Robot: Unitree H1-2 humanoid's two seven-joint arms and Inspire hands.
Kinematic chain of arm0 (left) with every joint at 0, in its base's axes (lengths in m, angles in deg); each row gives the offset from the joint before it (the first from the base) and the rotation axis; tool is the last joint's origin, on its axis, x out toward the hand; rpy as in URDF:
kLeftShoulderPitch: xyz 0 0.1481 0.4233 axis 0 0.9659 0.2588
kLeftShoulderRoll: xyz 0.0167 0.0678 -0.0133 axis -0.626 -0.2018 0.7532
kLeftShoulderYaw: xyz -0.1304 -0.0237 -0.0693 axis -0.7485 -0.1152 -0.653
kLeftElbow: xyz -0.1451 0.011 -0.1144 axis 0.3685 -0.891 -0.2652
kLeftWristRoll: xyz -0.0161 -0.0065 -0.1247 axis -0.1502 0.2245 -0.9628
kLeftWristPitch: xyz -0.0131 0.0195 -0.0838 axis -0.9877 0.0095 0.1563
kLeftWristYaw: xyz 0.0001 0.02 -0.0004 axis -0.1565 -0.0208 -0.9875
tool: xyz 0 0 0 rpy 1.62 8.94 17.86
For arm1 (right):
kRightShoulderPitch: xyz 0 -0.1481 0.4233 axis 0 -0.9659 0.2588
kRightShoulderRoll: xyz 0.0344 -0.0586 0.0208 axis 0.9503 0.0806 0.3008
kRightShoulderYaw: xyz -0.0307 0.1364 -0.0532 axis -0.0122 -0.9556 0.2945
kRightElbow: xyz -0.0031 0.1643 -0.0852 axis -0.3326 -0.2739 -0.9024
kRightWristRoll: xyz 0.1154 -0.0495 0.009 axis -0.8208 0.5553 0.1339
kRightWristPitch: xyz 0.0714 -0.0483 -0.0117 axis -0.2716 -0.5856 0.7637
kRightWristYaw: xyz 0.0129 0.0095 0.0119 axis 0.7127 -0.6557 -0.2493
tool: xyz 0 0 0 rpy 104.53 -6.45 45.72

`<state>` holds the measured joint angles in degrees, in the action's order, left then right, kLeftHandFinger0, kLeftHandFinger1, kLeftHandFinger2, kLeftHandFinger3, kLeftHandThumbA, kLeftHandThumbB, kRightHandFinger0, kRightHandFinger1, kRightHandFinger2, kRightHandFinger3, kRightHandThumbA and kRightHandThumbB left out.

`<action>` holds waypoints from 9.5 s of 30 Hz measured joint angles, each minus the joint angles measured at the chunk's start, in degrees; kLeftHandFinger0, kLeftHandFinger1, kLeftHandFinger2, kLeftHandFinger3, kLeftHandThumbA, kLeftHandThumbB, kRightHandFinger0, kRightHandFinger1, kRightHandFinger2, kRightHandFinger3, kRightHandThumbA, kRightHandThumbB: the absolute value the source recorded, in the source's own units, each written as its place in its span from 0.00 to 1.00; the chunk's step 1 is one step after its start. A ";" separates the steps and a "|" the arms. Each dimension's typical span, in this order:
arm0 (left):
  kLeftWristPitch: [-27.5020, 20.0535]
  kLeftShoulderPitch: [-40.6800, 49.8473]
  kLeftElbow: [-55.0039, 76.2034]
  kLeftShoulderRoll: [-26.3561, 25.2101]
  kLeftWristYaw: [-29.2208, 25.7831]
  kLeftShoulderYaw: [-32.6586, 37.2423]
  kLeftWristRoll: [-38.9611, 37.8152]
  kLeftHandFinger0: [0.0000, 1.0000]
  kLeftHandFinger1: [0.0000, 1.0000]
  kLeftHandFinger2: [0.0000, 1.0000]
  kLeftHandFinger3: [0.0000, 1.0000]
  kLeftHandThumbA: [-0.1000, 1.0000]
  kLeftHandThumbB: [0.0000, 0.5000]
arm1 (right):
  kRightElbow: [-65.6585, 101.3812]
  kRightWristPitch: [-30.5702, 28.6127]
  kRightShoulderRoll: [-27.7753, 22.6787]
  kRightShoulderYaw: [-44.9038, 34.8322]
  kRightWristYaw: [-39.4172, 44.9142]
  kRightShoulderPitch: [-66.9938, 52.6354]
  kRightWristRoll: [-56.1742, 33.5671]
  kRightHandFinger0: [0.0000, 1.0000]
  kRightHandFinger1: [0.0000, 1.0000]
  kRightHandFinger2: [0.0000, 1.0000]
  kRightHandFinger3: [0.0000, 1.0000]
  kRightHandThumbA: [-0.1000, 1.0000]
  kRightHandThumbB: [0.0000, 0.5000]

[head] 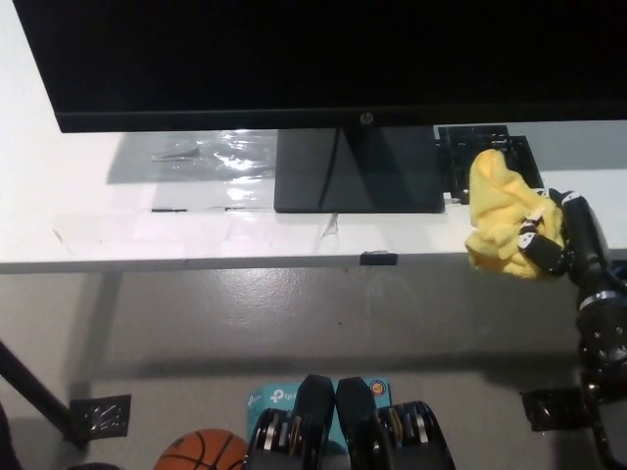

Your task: The robot uses its right hand to pick up the cloth kept in the middle of the desk and use it to wipe the monitor in the middle of the desk by swiping its screen twice

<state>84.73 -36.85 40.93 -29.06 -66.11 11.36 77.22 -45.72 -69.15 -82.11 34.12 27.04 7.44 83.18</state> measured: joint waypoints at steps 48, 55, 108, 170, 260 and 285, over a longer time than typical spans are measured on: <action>0.49 2.41 -0.05 0.21 0.03 -0.75 -0.23 0.55 0.57 0.71 0.92 0.35 0.00 | -18.77 15.84 -5.99 11.22 -15.76 25.07 4.08 0.00 0.01 0.30 0.37 0.00 0.38; 0.50 2.76 0.53 0.16 0.04 -0.79 -0.22 0.60 0.61 0.75 0.97 0.40 0.01 | -29.19 15.74 -7.14 18.65 -16.98 32.32 8.52 0.00 0.00 0.24 0.29 0.00 0.23; 0.20 4.43 0.31 0.30 0.14 -0.49 -0.15 0.54 0.56 0.70 0.93 0.32 0.00 | -10.95 16.15 -1.67 18.70 -6.61 34.39 28.15 0.00 0.09 0.50 0.32 0.00 0.20; -1.65 4.72 -0.92 1.17 0.03 -0.26 0.68 0.52 0.54 0.70 0.94 0.37 0.00 | -13.71 17.10 9.50 17.08 -8.59 38.25 27.06 0.00 0.00 0.35 0.09 0.00 0.11; -2.32 5.33 -1.65 2.16 -0.21 -1.09 0.67 0.58 0.60 0.72 0.98 0.39 0.01 | -6.10 14.17 -11.19 19.85 13.11 15.81 23.41 1.00 1.00 1.00 1.00 0.73 0.95; -2.25 4.66 -1.38 2.22 -0.20 -1.14 0.70 0.57 0.60 0.74 0.97 0.40 0.00 | 30.15 15.08 -7.24 10.73 26.06 -5.46 30.48 0.43 0.78 1.00 0.98 0.34 0.31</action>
<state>82.49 -32.19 39.54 -26.84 -66.30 10.23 77.92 -15.56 -54.08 -89.35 44.85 53.10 1.98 113.66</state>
